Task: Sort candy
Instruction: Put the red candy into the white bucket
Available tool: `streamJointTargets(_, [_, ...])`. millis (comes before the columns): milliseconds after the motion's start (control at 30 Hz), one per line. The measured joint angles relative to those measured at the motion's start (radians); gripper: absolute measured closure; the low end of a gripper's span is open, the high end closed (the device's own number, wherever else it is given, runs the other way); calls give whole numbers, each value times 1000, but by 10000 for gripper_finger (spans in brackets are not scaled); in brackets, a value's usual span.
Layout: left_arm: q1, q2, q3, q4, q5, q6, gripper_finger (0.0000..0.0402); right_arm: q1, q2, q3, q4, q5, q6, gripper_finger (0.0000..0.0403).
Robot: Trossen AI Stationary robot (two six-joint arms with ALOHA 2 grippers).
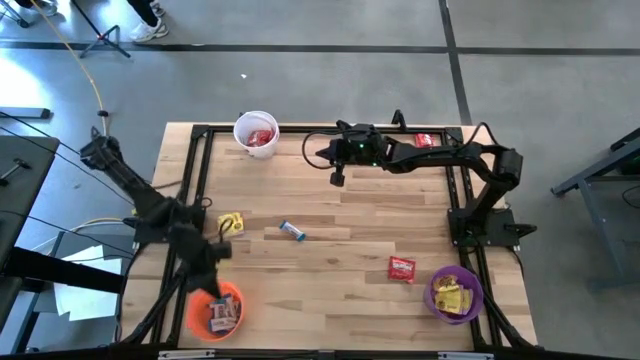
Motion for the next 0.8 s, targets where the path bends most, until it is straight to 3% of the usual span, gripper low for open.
streamJointTargets(267, [337,-27,0,-57,26,628,401,28,-24,-10,-9,0,-7,403])
streamJointTargets(467, [607,65,0,-62,24,1085,401,5,-50,-195,270,-130,67,403])
streamJointTargets(600, [749,168,-6,81,18,1299,401,-13,-90,-318,361,-101,153,403])
streamJointTargets(800, [900,344,-92,524,18,1426,401,-5,-252,-462,292,104,232,403])
